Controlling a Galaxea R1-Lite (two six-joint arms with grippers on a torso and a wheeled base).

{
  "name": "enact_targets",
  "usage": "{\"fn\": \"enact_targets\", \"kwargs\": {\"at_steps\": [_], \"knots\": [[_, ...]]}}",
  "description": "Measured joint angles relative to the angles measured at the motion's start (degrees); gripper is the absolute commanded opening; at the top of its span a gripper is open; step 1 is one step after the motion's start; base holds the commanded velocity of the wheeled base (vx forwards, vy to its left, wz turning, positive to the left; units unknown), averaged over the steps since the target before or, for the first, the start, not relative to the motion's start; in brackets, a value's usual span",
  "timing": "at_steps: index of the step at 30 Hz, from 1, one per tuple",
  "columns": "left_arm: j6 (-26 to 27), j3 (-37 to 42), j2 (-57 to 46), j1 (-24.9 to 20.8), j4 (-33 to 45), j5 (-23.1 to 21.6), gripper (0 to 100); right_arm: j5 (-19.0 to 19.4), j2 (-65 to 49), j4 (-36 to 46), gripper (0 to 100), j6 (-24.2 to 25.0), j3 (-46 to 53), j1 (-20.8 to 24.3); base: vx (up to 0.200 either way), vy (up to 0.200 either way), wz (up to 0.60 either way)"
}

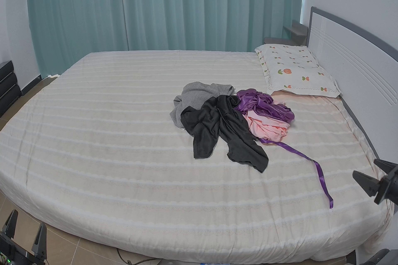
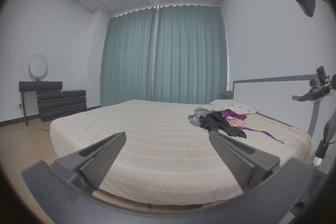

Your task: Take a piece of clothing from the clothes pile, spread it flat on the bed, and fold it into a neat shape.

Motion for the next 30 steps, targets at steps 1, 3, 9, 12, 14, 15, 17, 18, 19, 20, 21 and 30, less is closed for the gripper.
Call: {"fn": "enact_targets", "kwargs": {"at_steps": [1, 3, 9, 12, 14, 15, 17, 18, 19, 20, 21, 30], "knots": [[0.02, 0.00, 0.00, 0.00, 0.00, 0.00, 100, 0.06, 3.94, -2.24, 100, 0.50, -0.57, 0.26, 0.000, 0.000, 0.00], [0.00, 0.00, 0.00, 0.00, 0.00, 0.00, 100, 0.05, 9.17, -5.28, 100, 1.32, -1.49, 0.61, 0.000, 0.000, 0.00], [0.00, 0.00, 0.00, 0.00, 0.00, 0.00, 100, -1.07, 26.92, -14.58, 100, 5.25, -6.07, 1.89, 0.000, 0.000, 0.00], [0.00, 0.00, 0.00, 0.00, 0.00, 0.00, 100, -1.91, 35.13, -18.03, 100, 7.67, -9.23, 2.77, 0.000, 0.000, 0.00], [0.02, 0.00, 0.00, 0.00, 0.00, -0.01, 100, -2.71, 41.18, -20.05, 100, 9.42, -12.07, 3.58, 0.000, 0.000, 0.00], [0.02, 0.00, 0.00, 0.00, 0.00, 0.00, 100, -3.12, 44.20, -20.86, 100, 10.33, -13.64, 4.01, 0.000, 0.000, 0.00], [0.00, 0.00, 0.00, 0.00, 0.00, 0.00, 100, -4.02, 50.25, -22.09, 100, 12.00, -17.20, 4.94, 0.000, 0.000, 0.00], [0.02, 0.00, 0.00, 0.00, 0.00, -0.01, 100, -4.38, 52.86, -22.53, 100, 12.75, -18.93, 5.38, 0.000, 0.000, 0.00], [0.00, 0.00, 0.00, 0.00, 0.00, 0.00, 100, -4.74, 55.46, -22.88, 100, 13.45, -20.68, 5.80, 0.000, 0.000, 0.00], [0.00, 0.00, 0.00, 0.00, 0.00, -0.01, 100, -5.25, 58.90, -23.26, 100, 14.40, -23.21, 6.46, 0.000, 0.000, 0.00], [0.00, 0.00, 0.00, 0.00, 0.00, -0.01, 100, -5.53, 61.07, -23.43, 100, 15.01, -24.86, 6.90, 0.000, 0.000, 0.00], [0.02, 0.00, 0.00, 0.00, 0.00, 0.00, 100, -8.11, 83.38, -21.65, 100, 21.32, -46.36, 13.15, 0.000, 0.000, 0.00]]}}
